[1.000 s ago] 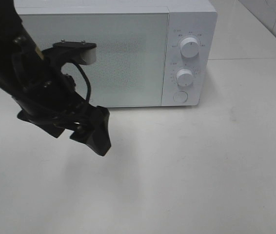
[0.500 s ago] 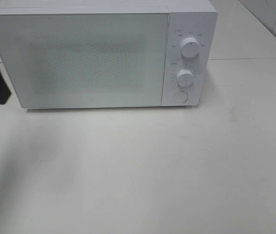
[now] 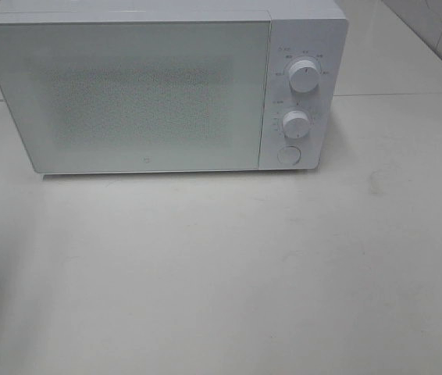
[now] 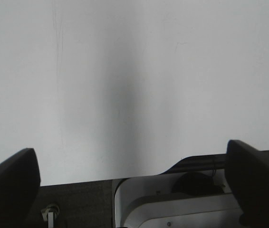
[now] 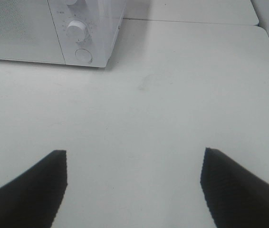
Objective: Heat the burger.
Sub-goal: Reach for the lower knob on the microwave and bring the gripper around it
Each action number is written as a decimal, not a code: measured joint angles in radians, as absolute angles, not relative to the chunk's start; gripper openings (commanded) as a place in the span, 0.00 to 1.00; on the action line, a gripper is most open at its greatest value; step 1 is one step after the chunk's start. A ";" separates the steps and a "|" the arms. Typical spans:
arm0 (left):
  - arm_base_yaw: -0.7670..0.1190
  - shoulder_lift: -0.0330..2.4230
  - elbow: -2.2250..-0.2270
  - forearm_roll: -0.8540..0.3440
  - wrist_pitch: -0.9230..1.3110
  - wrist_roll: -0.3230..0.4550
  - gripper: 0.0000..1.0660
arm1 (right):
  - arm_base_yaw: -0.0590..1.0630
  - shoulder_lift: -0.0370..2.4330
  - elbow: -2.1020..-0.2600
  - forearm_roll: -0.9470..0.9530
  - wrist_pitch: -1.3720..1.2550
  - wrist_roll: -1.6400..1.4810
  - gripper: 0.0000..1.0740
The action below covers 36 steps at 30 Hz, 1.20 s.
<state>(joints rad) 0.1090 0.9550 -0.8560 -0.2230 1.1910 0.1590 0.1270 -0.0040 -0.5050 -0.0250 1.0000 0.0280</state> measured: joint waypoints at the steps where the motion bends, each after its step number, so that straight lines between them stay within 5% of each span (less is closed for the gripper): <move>1: 0.109 0.955 -0.856 -0.223 1.191 0.159 0.92 | 0.127 -0.004 -0.505 -0.025 1.000 0.028 0.70; 16: 0.109 0.393 -0.527 -0.186 1.088 0.159 0.92 | 0.127 -0.004 -0.505 -0.025 1.000 0.028 0.70; 36: 0.109 0.137 -0.520 -0.161 1.087 0.159 0.92 | 0.127 -0.004 -0.505 -0.025 1.000 0.028 0.70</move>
